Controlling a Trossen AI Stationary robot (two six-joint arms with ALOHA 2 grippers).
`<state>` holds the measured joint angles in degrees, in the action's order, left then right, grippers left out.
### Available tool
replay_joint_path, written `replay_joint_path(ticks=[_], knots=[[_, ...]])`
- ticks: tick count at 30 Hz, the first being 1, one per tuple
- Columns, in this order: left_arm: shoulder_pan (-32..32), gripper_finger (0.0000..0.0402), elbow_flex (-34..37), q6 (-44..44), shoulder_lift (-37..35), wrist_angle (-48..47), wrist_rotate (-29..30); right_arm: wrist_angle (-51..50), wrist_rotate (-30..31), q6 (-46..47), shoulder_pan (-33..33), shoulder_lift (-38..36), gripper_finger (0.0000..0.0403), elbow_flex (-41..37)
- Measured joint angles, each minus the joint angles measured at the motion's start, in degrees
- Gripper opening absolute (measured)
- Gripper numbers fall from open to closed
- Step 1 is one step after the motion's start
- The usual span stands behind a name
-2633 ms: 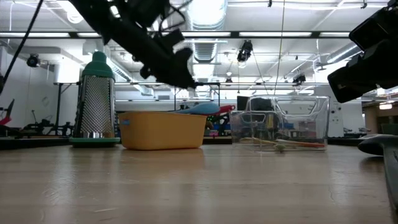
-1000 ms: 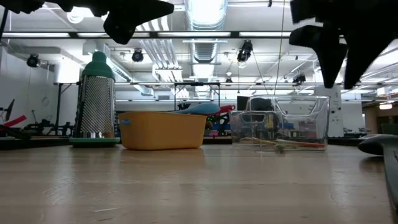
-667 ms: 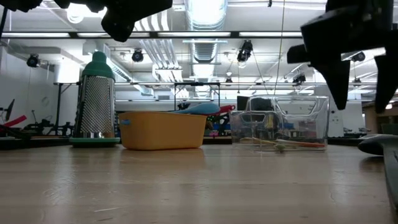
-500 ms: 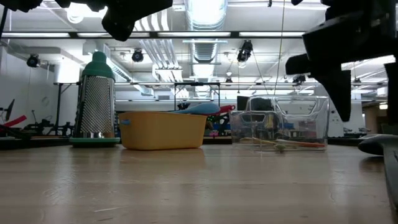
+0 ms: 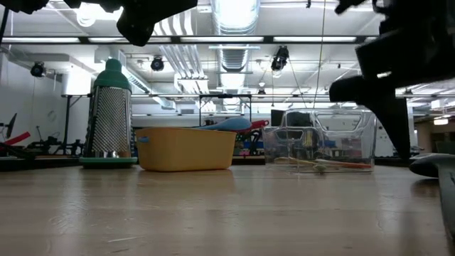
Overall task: Pick & Place Kitchen Items
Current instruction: Put the black slotted spoon into the orange bin
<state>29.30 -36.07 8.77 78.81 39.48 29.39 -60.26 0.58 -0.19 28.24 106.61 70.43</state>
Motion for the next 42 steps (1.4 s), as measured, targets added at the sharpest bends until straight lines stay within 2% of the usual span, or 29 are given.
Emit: replay_joint_path(ticks=[12,16,31,35,39,42], knots=[[0.0,0.0211,0.0,-1.1,0.0,0.1,0.0,6.1,-1.3,-2.3,-0.3,0.0,0.0209,-5.2],[0.0,0.0211,0.0,-1.1,0.0,0.2,0.0,6.1,0.2,-2.0,-1.2,-0.1,0.0191,-6.1],[0.0,0.0211,0.0,-1.1,0.0,0.5,0.0,6.7,5.3,-1.7,-2.4,0.1,0.0064,-6.1],[0.0,0.0211,0.0,-1.1,0.0,0.5,0.0,6.4,5.7,-1.2,-2.4,0.1,0.0065,-5.9],[0.0,0.0211,0.0,-1.1,0.0,0.5,0.0,4.9,5.8,0.7,-2.4,0.1,0.0091,-4.4],[0.0,0.0211,0.0,-1.1,0.0,0.5,0.0,2.7,7.3,1.5,-2.2,0.1,0.0094,-2.7]])
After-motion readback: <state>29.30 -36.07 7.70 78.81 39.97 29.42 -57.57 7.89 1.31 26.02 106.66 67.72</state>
